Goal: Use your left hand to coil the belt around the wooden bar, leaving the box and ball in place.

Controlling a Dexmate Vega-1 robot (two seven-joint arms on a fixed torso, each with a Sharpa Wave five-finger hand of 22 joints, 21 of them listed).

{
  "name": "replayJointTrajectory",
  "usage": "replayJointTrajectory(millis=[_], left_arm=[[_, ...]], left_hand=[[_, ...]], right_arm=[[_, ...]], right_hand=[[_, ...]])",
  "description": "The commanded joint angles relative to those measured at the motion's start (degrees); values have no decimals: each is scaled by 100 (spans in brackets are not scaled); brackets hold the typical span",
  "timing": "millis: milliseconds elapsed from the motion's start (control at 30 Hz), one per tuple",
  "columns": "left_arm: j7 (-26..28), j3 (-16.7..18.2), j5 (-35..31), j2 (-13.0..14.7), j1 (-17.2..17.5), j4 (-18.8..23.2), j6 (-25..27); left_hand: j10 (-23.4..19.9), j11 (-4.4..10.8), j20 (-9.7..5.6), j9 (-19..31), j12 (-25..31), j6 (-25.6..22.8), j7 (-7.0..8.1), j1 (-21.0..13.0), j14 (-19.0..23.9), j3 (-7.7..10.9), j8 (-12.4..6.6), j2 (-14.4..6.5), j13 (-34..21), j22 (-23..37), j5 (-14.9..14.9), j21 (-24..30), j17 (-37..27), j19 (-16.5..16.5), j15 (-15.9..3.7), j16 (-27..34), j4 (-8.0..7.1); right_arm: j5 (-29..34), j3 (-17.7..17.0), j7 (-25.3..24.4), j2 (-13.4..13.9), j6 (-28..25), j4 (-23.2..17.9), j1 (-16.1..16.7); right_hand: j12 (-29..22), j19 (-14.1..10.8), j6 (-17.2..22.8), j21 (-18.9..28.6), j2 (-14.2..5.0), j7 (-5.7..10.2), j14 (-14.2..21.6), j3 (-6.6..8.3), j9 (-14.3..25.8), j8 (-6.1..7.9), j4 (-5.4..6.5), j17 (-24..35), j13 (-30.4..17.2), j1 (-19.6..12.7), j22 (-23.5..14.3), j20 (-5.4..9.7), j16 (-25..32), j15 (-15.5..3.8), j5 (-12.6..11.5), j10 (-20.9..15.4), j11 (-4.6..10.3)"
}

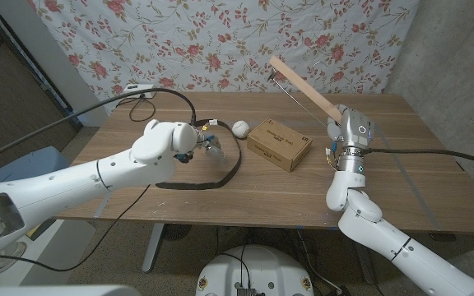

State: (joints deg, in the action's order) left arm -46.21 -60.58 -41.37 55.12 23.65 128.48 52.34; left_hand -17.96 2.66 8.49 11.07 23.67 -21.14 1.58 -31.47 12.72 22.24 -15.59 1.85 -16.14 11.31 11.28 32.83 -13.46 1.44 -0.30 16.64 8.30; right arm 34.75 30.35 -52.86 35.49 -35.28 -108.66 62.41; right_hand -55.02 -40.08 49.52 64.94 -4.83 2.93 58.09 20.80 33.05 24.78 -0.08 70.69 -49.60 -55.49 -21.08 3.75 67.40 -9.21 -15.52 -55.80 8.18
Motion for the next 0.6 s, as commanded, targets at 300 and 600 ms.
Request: replayJointTrajectory(millis=[300,600], left_arm=[[-2504,-165,-3008,-1183,26,-376,-447],[-3275,-236,-4054,-1633,121,-560,-715]], left_hand=[[-181,13,-38,33,145,-237,-26,20,183,-46,-24,-83,-69,16,-4,39,-53,-120,-43,98,-45],[-478,42,-35,37,361,-466,-30,-83,390,-33,-37,-183,-142,27,-17,89,-76,-272,-120,164,-12]], right_arm=[[-329,-303,-139,187,600,193,153],[-489,-474,-176,409,1108,328,220]], right_hand=[[32,75,195,150,-478,-158,-77,139,12,-18,178,16,-26,-244,80,578,115,-322,-15,-41,-5],[30,125,189,225,-473,-159,-102,142,26,-24,189,15,-51,-242,145,578,168,-322,-15,-36,-12]])
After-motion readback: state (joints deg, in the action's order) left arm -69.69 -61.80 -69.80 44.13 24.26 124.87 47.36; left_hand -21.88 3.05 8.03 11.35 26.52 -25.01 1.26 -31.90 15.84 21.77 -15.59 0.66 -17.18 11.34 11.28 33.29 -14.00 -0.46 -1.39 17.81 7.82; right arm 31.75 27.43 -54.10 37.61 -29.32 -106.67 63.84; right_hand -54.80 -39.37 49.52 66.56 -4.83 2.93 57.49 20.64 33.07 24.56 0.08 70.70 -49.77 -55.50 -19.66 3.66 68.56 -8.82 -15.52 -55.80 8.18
